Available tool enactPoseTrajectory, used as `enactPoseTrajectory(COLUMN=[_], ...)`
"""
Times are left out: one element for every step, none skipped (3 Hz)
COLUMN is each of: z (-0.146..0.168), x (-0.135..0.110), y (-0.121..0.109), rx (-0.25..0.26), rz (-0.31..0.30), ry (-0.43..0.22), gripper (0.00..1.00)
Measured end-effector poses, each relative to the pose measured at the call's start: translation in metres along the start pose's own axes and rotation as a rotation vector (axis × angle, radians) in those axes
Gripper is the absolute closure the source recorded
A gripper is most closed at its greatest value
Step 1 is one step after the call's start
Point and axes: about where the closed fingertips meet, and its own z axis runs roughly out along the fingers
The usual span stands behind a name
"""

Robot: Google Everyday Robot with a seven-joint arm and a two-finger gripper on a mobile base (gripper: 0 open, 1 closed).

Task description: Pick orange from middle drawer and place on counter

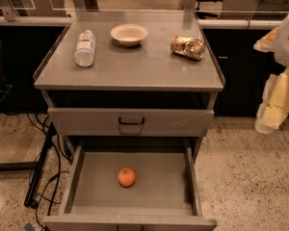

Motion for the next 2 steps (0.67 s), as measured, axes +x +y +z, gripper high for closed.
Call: enactPoseTrajectory(z=[0.000,0.017], x=[0.000,-0.003], y=[0.000,0.013], rx=[0.000,-0.021], rz=[0.000,-0.016], ry=[0.000,-0.014], gripper=[0.00,0.00])
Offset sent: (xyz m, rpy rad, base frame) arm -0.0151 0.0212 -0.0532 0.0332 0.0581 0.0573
